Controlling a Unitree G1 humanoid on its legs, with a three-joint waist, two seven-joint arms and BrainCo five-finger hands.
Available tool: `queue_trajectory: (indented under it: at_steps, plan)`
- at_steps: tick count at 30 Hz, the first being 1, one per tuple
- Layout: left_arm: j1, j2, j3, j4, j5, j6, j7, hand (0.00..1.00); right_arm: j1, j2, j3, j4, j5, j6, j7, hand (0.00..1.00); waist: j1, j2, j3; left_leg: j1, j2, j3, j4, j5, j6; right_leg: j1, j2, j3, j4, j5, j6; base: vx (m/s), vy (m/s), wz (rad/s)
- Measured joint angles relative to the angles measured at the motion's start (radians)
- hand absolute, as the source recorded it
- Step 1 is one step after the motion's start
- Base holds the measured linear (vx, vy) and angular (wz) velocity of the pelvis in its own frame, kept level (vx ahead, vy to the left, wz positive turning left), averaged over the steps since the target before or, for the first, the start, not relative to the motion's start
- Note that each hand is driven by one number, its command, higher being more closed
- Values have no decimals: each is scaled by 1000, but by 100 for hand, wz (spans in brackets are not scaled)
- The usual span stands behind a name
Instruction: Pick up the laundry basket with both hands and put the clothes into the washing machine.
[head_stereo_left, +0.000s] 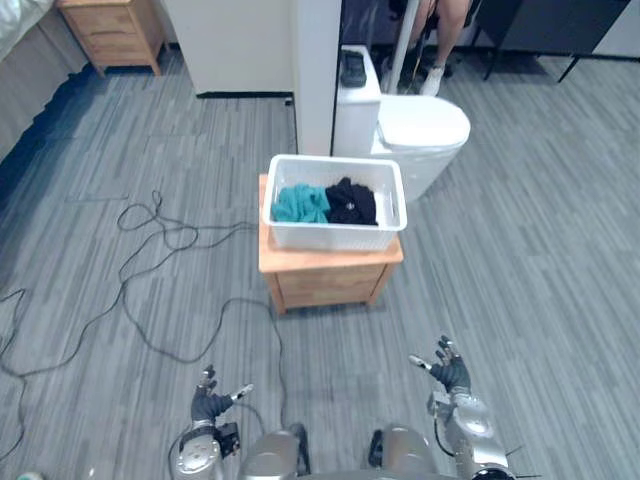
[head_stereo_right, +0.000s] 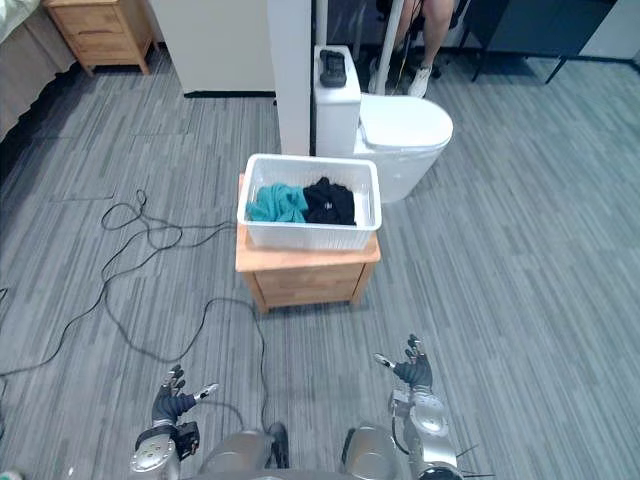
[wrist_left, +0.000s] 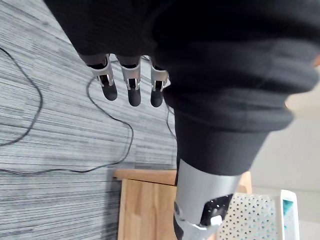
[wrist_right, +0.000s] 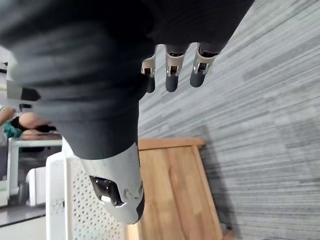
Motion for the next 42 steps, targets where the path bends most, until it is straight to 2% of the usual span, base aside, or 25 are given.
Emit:
queue_trajectory:
  at_steps: [1, 2, 3, 4, 5, 6, 7, 8, 9, 10, 11, 12, 13, 16, 17, 18, 20, 23, 29, 37, 40, 42]
  plan:
    - [-3, 6, 0, 12, 3, 0, 0, 0, 9, 0, -3, 0, 0, 0, -1, 0, -2, 1, 0, 16, -1, -3, 1, -13, -26, 2, 16, 13, -98, 67, -7, 528, -120, 41]
    - [7, 9, 1, 16, 6, 1, 0, 0, 39, 4, 0, 0, 0, 0, 0, 0, -1, -36, -18, 50, -19, -11, 4, -43, -74, 5, 30, 44, -232, 241, -32, 426, -116, 28]
    - [19, 13, 6, 20, 7, 1, 0, 0, 54, 6, 0, -1, 0, 0, 0, 0, -2, -59, -30, 72, -31, -22, 10, -60, -100, 6, 22, 72, -228, 358, -96, 526, -158, 22]
    - [4, -24, 9, 61, 11, 7, -3, 0, 55, -16, -5, 7, 0, 7, -1, 0, 1, 2, -33, 85, 21, -33, 37, -67, -137, 12, 51, 55, -160, 306, -120, 502, -161, 34]
    - [5, -46, 10, 55, 15, 1, -2, 0, 79, -15, -23, -24, -1, 7, -1, 0, -11, 20, -46, 81, 35, -48, 76, -48, -169, 28, 53, 33, -136, 237, -108, 501, -153, 35]
    - [4, -57, 11, 50, 17, 1, -2, 0, 86, -15, -24, -39, 0, 7, -1, 0, -16, 33, -47, 70, 51, -57, 116, -43, -176, 36, 58, 18, -121, 212, -106, 567, -215, 48]
    - [-5, -74, 15, 47, 19, 1, -3, 0, 106, -10, -22, -70, 2, 7, -1, 0, -17, 43, -45, 29, 75, -59, 246, -21, -212, 57, 63, 1, -97, 162, -108, 538, -235, 42]
    - [-1, -88, 19, 32, 19, 1, -2, 0, 122, -1, -14, -91, 2, 9, -1, 0, -15, 46, -43, -59, 116, -55, 457, 58, -243, 113, 79, -8, -110, 134, -115, 435, -201, 33]
    - [3, -94, 19, 26, 18, 1, -2, 0, 124, 3, -5, -103, 2, 8, -2, 0, -8, 46, -42, -103, 150, -52, 569, 50, -247, 146, 88, -7, -130, 127, -121, 373, -146, 0]
    - [11, -100, 18, 11, 17, 1, -2, 0, 135, 18, -3, -117, 4, 8, -3, 0, 11, 45, -42, -166, 200, -16, 695, 6, -217, 201, 105, -4, -158, 115, -129, 329, -118, -19]
    - [14, -105, 12, 0, 17, 1, -2, 0, 136, 29, -5, -135, 4, 6, -5, 0, 17, 37, -46, -214, 218, 7, 709, -21, -194, 234, 108, 0, -184, 109, -134, 375, -138, -25]
    - [18, -106, 9, -10, 17, 1, -2, 0, 133, 32, -6, -141, 5, 4, -5, 0, 19, 32, -49, -237, 219, 16, 684, -32, -176, 247, 107, 7, -195, 107, -132, 284, -86, -28]
    - [28, -108, 9, -32, 15, 1, -2, 0, 120, 34, -9, -141, 6, 0, -8, 0, 24, 31, -50, -261, 214, 23, 590, -42, -159, 269, 106, 22, -213, 106, -128, 282, -21, -31]
    - [36, -109, 9, -40, 5, 1, -2, 0, 106, 32, -33, -139, 7, 0, -15, 0, 29, 50, -60, -258, 175, -22, 256, -23, -173, 279, 107, 47, -216, 97, -110, 252, 80, -35]
    - [38, -113, 9, -40, 4, 1, -1, 0, 112, 28, -52, -141, 7, 0, -25, 0, 27, 71, -69, -242, 161, -48, 113, 69, -174, 281, 119, 56, -214, 85, -90, 245, 185, -26]
    - [37, -104, 12, -40, 1, 3, -2, 0, 114, 40, -69, -138, 3, 7, -33, 0, 27, 65, -72, -215, 156, -45, 78, 60, -185, 292, 111, 65, -212, 74, -72, 197, 154, -12]
    - [49, -97, 15, -71, -4, 3, -1, 0, 154, 44, -69, -173, -2, 8, -32, 0, 22, 43, -85, -178, 125, -29, 32, 62, -182, 306, 79, 70, -214, 62, -47, 165, 139, -1]
    - [75, -76, 21, -138, -6, 1, -2, 0, 168, 44, -70, -223, -20, 8, -52, 0, 20, 35, -94, -136, 90, -1, -23, 67, -175, 313, 47, 96, -217, 51, -24, 114, 115, -12]
    - [78, -42, 90, -177, -14, 1, 0, 0, 140, 38, -88, -246, -22, 9, -71, 0, 19, 55, -113, -87, 72, 37, -107, 77, -164, 318, 43, 130, -250, 53, -15, 95, 31, -18]
    - [-31, 22, 53, -167, 34, 2, 14, 0, -17, -28, -15, -113, -67, 23, -70, 0, 16, 64, -116, -70, 72, 51, -170, 101, -167, 314, 65, 149, -287, 74, -18, 48, -8, -7]
    - [-124, 27, 10, -90, 54, 5, 25, 0, -116, -35, 1, -40, -85, 38, -71, 0, 14, 80, -101, -93, 72, 52, -179, 113, -164, 288, 66, 158, -300, 101, -19, -37, 25, -11]
    - [-216, 29, -16, -28, 79, 5, 31, 0, -217, -40, 2, 31, -103, 43, -74, 0, 14, 89, -51, -128, 69, 55, -179, 134, -153, 249, 66, 169, -304, 132, -20, -94, 25, -12]
